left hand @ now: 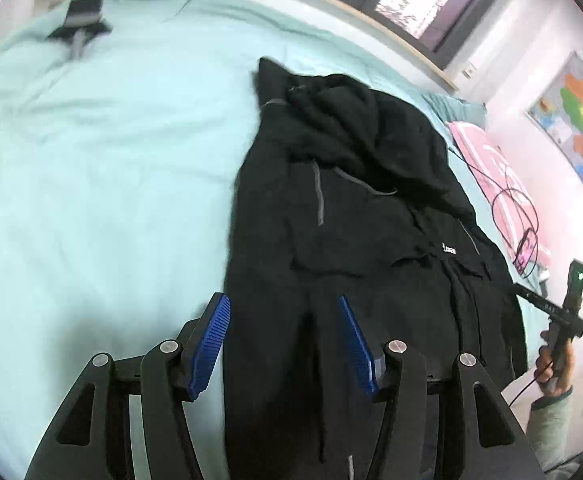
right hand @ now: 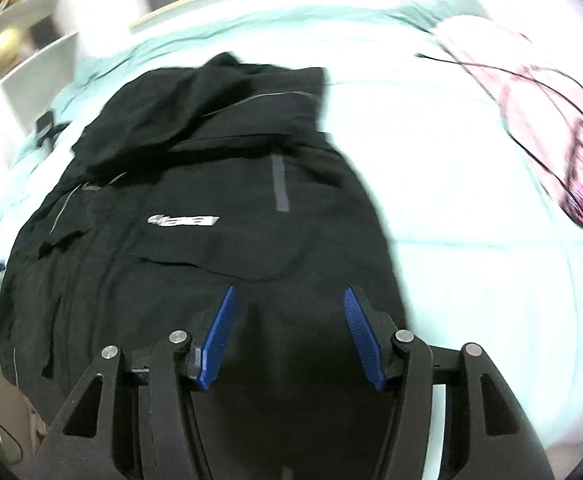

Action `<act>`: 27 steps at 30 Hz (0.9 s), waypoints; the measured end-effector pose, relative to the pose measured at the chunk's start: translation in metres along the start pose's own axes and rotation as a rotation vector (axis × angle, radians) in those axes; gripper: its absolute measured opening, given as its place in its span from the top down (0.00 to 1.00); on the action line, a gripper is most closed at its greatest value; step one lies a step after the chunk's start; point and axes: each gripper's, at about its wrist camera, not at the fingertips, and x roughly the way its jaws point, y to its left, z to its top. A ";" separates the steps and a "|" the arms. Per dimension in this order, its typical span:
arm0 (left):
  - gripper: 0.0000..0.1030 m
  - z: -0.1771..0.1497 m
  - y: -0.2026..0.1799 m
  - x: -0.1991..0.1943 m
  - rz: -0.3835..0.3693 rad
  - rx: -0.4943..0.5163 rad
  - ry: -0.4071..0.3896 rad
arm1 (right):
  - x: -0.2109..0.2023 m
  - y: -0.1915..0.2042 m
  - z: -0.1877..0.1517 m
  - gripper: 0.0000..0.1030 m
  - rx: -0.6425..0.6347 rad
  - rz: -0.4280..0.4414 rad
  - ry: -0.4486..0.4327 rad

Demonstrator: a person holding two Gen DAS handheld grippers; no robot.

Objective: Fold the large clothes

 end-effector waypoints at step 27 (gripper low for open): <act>0.43 0.001 -0.018 0.002 -0.494 -0.055 0.039 | -0.012 -0.033 -0.031 0.60 0.105 0.323 0.031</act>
